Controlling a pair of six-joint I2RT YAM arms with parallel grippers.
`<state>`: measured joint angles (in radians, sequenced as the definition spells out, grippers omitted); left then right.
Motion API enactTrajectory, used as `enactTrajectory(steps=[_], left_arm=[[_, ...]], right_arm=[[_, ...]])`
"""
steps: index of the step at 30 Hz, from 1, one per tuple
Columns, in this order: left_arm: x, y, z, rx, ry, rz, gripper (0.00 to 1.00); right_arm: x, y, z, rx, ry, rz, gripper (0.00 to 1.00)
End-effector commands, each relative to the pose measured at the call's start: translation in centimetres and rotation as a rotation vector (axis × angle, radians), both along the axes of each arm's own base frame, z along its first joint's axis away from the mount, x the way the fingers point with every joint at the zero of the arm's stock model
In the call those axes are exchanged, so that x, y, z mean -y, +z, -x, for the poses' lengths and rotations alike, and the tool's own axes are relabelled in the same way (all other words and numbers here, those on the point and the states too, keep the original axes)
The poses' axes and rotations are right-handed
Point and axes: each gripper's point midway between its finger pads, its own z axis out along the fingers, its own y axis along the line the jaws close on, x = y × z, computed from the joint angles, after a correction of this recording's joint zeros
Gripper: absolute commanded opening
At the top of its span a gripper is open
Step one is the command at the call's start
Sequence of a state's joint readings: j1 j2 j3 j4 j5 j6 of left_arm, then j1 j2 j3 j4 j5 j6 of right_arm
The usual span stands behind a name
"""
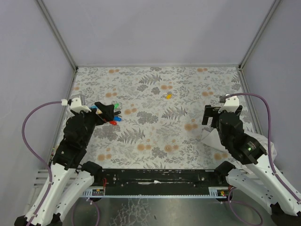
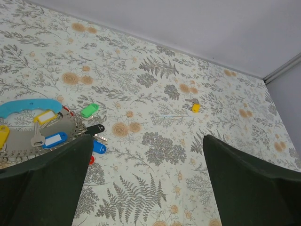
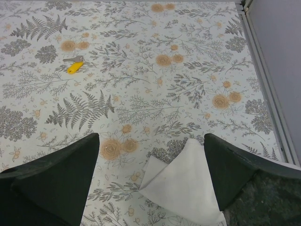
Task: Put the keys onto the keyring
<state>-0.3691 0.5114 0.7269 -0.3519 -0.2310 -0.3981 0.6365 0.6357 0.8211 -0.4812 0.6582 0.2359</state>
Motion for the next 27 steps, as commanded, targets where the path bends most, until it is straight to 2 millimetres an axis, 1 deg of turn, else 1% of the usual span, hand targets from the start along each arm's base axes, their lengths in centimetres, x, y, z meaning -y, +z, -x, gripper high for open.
enactTrajectory(steps=[1,5,12,16,17,18,19,23,25,27], left_arm=[[-0.8,0.5,-0.6,0.025,0.043,-0.017,1.00],[-1.0,-0.5,-1.5,-0.012,0.064,-0.043,1.00],[-1.1,-3.4,-3.4,-0.135,0.114,-0.070,1.00],[-0.3,-4.8,-4.9,-0.212,0.125,-0.032,1.00],[0.0,-5.7,-5.5,-0.241,0.125,-0.028,1.00],[0.2,-5.9,-6.0,-0.250,0.123,-0.023,1.00],[0.3,-6.7,-6.7,-0.278,0.134,-0.023,1.00],[-0.6,-9.4,-9.1,-0.375,0.182,0.023,1.00],[-1.7,-10.8,-10.1,-0.411,0.226,0.031,1.00],[-3.5,-12.2,-10.9,-0.453,0.285,0.040,1.00]], right_arm=[[-0.7,1.4,-0.4,0.038,0.022,-0.039,0.99],[-1.2,1.4,-0.6,0.033,0.038,-0.041,0.99],[-2.4,0.6,-0.6,0.010,0.090,-0.077,0.99],[-3.5,0.2,-0.3,-0.002,0.136,-0.122,0.99],[-3.7,0.1,-0.2,-0.002,0.144,-0.132,0.99],[-3.7,-0.1,-0.2,-0.001,0.144,-0.139,0.99],[-3.9,-0.2,-0.1,0.003,0.156,-0.152,0.99],[-4.8,-0.1,0.5,0.001,0.214,-0.186,0.99],[-5.0,0.2,0.8,0.007,0.231,-0.199,0.99],[-5.2,0.5,1.1,0.016,0.250,-0.214,0.99]])
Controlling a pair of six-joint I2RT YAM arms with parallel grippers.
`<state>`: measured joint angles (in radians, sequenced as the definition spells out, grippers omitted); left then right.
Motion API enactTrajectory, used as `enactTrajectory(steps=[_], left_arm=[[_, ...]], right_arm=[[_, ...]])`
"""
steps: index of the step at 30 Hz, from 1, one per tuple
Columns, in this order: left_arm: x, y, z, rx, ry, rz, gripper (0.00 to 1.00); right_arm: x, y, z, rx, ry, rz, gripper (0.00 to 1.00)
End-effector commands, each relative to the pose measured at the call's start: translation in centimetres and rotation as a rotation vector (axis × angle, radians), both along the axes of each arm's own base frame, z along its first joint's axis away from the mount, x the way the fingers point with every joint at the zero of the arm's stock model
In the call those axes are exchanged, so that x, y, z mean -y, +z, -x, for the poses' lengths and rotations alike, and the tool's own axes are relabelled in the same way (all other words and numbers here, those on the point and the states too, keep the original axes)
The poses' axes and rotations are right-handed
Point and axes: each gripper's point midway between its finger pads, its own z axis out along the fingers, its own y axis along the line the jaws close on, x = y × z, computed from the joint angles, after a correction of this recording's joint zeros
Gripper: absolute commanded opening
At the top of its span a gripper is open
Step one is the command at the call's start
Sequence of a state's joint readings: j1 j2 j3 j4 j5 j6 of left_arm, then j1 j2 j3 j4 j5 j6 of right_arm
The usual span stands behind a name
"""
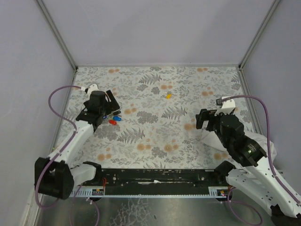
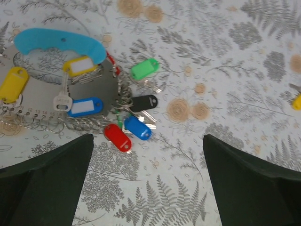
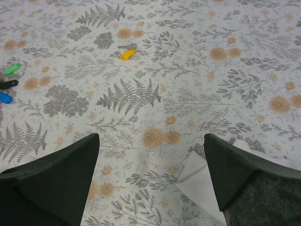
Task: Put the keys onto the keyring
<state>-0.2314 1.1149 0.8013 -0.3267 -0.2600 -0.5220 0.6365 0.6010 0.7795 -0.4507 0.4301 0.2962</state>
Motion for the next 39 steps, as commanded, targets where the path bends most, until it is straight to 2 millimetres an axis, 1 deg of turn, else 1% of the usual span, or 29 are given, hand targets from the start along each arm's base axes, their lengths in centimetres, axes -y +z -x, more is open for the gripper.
enactTrajectory(steps=[1,4,5,9,10,14,17,19,22,26,30,33,36,39], left_arm=[[-2.6,-0.2,-3.0,0.015,0.120,0.067,1.00],[-5.0,-2.2,-3.8,-0.046,0.184,0.071,1.00],[-5.4,-2.7,-4.2,-0.066,0.192,0.069,1.00],[-6.5,-4.6,-6.1,-0.149,0.212,0.017,1.00],[-6.7,-5.9,-6.4,-0.195,0.214,0.000,1.00],[-7.5,-8.7,-7.3,-0.289,0.217,-0.049,0.97],[-7.1,-10.3,-7.9,-0.336,0.183,-0.042,0.90],[-7.3,-11.2,-8.4,-0.358,0.183,-0.053,0.84],[-7.0,-12.5,-9.0,-0.395,0.163,-0.049,0.73],[-6.7,-14.1,-8.7,-0.441,0.149,-0.039,0.64],[-5.3,-15.3,-7.7,-0.485,0.095,-0.020,0.55],[-3.8,-15.9,-7.0,-0.513,0.042,-0.042,0.48],[-1.0,-16.5,-5.9,-0.546,-0.047,-0.067,0.39],[2.3,-16.6,-4.4,-0.572,-0.157,-0.099,0.34]], right_arm=[[-1.3,1.7,0.3,0.051,0.062,-0.087,0.99],[-1.7,1.5,0.5,0.043,0.085,-0.099,0.99],[-1.9,1.3,0.6,0.039,0.094,-0.101,0.99],[-2.7,1.0,0.8,0.019,0.134,-0.110,0.99],[-2.8,0.9,0.8,0.016,0.137,-0.113,0.99],[-2.9,0.7,0.8,0.010,0.140,-0.112,0.99],[-2.9,0.4,0.6,0.003,0.133,-0.104,0.99],[-2.9,0.1,0.4,-0.007,0.131,-0.095,0.99],[-2.8,-0.2,0.3,-0.023,0.121,-0.081,0.99],[-2.7,-0.5,0.5,-0.028,0.117,-0.084,0.99],[-2.7,0.0,0.6,-0.020,0.122,-0.091,0.99],[-3.0,0.2,0.6,-0.026,0.136,-0.088,0.99],[-3.5,0.0,0.5,-0.038,0.158,-0.087,0.99],[-3.9,-0.2,0.5,-0.060,0.173,-0.079,0.99]])
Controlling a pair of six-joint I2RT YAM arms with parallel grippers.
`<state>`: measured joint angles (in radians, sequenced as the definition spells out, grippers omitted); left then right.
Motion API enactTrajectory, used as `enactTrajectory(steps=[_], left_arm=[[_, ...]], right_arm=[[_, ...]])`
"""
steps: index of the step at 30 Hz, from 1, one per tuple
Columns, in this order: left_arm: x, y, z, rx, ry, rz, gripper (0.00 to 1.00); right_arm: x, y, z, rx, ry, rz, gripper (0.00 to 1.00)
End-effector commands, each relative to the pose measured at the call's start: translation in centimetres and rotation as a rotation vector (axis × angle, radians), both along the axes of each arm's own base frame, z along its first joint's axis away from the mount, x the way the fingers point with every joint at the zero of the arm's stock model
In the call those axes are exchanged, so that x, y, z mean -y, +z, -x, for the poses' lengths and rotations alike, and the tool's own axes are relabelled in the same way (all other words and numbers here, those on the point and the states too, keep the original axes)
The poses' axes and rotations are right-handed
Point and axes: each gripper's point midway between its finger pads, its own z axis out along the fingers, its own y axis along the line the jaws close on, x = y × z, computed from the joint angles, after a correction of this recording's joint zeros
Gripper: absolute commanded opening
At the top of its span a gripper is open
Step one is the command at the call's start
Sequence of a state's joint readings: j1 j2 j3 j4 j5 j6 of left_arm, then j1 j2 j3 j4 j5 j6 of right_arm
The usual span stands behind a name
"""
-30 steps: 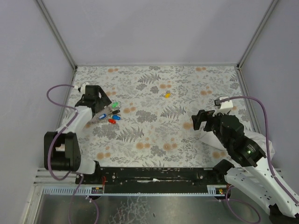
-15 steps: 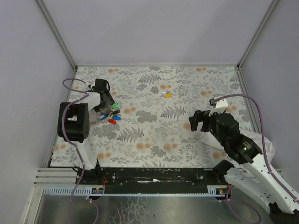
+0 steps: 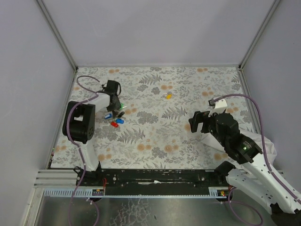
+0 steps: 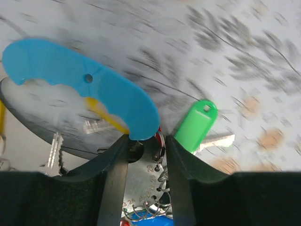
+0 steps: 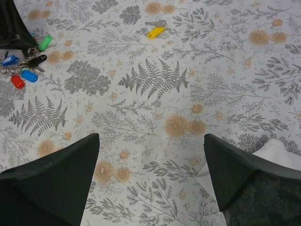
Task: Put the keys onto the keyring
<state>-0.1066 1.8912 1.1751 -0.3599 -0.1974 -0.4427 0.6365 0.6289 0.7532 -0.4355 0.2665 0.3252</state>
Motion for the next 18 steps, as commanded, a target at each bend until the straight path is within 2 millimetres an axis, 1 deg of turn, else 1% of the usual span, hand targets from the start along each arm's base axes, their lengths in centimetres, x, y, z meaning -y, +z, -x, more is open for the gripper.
enactTrajectory(steps=[1,2,3,6,9,13,16,18], left_arm=[[6.1,-2.1,4.3,-0.137,-0.203,0.036,0.33],[7.4,-2.1,4.9,-0.135,-0.237,0.068,0.32],[8.8,-2.3,6.0,-0.142,-0.280,0.100,0.31],[13.8,-1.0,8.3,-0.101,-0.424,0.165,0.31],[17.4,0.0,10.8,-0.087,-0.546,0.177,0.31],[21.6,0.9,14.1,-0.077,-0.699,0.188,0.31],[24.3,0.9,17.0,-0.080,-0.837,0.162,0.31],[25.5,1.0,18.5,-0.066,-0.928,0.129,0.31]], right_arm=[[-1.0,1.4,-0.2,0.007,0.037,-0.029,0.99],[-1.2,1.3,-0.2,0.003,0.044,-0.029,0.99],[-1.5,1.1,-0.2,-0.001,0.056,-0.032,0.99],[-2.3,1.1,-0.2,-0.010,0.090,-0.044,0.99],[-2.4,0.8,-0.3,-0.015,0.093,-0.039,0.99],[-2.1,0.2,-0.5,-0.027,0.076,-0.022,0.99],[-2.1,-0.3,-0.5,-0.044,0.073,-0.016,0.99],[-2.0,-0.7,-0.5,-0.054,0.066,-0.008,0.99]])
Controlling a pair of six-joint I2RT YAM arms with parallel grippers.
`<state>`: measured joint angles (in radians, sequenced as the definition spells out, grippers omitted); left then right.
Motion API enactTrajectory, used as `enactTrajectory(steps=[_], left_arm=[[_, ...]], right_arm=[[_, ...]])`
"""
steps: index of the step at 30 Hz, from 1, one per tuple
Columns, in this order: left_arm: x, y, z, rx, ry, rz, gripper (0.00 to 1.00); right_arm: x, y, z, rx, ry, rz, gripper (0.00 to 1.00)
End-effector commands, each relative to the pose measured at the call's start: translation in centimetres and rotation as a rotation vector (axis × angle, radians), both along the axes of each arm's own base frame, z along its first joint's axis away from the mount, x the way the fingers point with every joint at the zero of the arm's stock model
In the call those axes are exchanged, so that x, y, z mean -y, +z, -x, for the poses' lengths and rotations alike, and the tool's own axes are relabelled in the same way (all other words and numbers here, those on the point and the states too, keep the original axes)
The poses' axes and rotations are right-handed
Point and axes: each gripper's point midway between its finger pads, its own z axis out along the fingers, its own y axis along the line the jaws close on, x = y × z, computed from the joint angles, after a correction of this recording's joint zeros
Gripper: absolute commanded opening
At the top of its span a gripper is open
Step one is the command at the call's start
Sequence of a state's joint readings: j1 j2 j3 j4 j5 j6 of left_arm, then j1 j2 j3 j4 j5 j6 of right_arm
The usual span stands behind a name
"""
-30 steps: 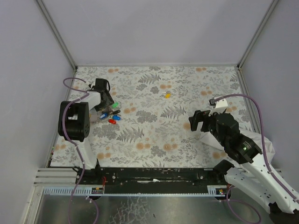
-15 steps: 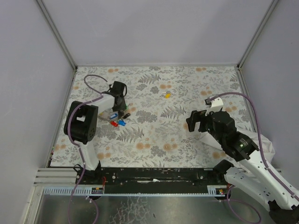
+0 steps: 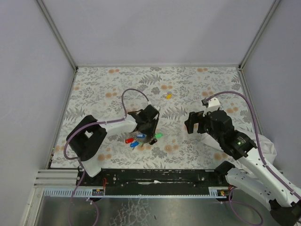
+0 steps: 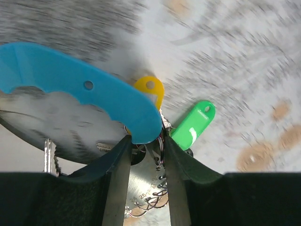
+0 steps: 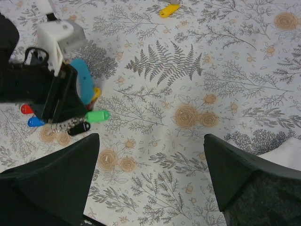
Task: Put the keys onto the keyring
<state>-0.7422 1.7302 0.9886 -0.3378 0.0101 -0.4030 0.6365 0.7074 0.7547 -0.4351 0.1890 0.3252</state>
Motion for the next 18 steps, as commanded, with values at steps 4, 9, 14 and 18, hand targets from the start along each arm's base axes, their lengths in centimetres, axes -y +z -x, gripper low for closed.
enactTrajectory(steps=[4,9,14,18], left_arm=[[3.8,2.1,4.7,0.123,-0.281,0.023,0.35],[2.8,6.5,4.1,0.274,-0.191,0.115,0.54],[0.7,8.9,3.7,0.382,-0.035,0.205,0.67],[-3.4,8.2,2.2,0.380,0.188,0.184,0.74]], right_arm=[[-1.1,0.1,-0.3,-0.002,0.023,-0.039,0.99],[-3.2,-1.1,-0.3,-0.047,0.075,-0.117,0.99],[-4.8,-3.7,-1.3,-0.139,0.080,-0.115,0.98],[-6.8,-5.9,-1.9,-0.240,0.145,-0.073,0.89]])
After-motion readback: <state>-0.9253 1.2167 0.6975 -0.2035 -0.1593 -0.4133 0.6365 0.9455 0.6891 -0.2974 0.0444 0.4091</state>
